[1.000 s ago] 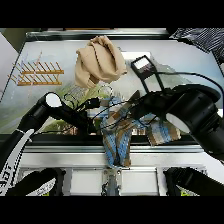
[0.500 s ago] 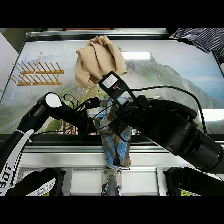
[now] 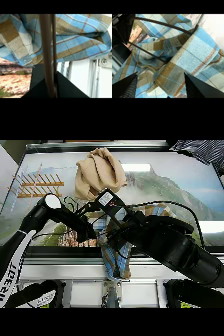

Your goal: Fold the clothes and pants, and hang the long-sleeved shirts on hangers.

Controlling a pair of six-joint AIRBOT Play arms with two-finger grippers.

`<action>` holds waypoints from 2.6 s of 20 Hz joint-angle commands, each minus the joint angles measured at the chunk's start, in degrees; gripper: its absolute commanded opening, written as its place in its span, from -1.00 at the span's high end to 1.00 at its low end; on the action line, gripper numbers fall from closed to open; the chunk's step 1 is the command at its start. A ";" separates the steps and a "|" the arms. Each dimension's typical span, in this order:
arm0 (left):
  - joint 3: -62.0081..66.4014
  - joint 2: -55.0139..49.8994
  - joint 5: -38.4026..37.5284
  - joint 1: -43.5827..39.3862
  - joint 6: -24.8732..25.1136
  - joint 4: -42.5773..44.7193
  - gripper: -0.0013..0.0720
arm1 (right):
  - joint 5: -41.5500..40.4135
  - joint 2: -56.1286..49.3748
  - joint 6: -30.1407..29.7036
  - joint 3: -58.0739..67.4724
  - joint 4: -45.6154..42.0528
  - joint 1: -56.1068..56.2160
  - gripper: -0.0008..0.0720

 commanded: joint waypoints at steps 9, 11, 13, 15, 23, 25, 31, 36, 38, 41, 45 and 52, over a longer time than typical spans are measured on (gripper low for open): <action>6.82 -3.58 -1.88 -0.33 0.15 0.24 0.94 | 7.21 7.65 -32.76 2.62 42.84 -37.90 -0.72; 6.84 -3.58 -2.05 -0.31 0.13 0.20 0.94 | 8.20 6.95 -38.40 2.58 52.15 -47.23 -0.72; 6.84 -3.58 -1.79 -0.31 0.13 0.17 0.93 | 7.98 5.99 -38.84 2.58 53.66 -56.98 -0.72; 6.84 -3.58 -1.79 -0.31 0.11 0.20 0.93 | 7.82 5.97 -39.63 2.58 54.14 -59.49 -0.72; 6.82 -3.58 -1.86 -0.31 0.13 0.13 0.93 | 22.64 -2.51 -71.34 0.68 73.68 -79.65 -0.72; 6.82 -3.58 -1.86 -0.31 0.13 0.15 0.94 | 26.14 -8.09 -80.94 0.28 78.20 -83.34 -0.72; 6.82 -3.58 -1.88 -0.31 0.13 0.13 0.94 | 32.17 -19.56 -94.33 0.28 83.49 -81.64 -0.72; 6.47 -3.65 -2.27 -0.31 0.13 0.13 0.93 | 32.15 -27.17 -95.80 0.28 84.19 -71.38 -0.72; 6.47 -3.65 -2.27 -0.31 0.13 0.13 0.93 | 32.13 -27.34 -95.80 0.28 84.17 -70.73 -0.72; 6.47 -3.63 -2.29 -0.31 0.13 0.13 0.93 | 31.98 -27.34 -95.80 0.28 84.17 -70.38 -0.72; 6.47 -3.63 -2.27 -0.31 0.13 0.15 0.94 | 32.00 -27.34 -95.78 0.28 84.21 -70.40 -0.72; 6.47 -3.65 -2.03 -0.31 0.11 0.15 0.93 | 31.98 -27.34 -94.90 0.28 87.43 -70.38 -0.71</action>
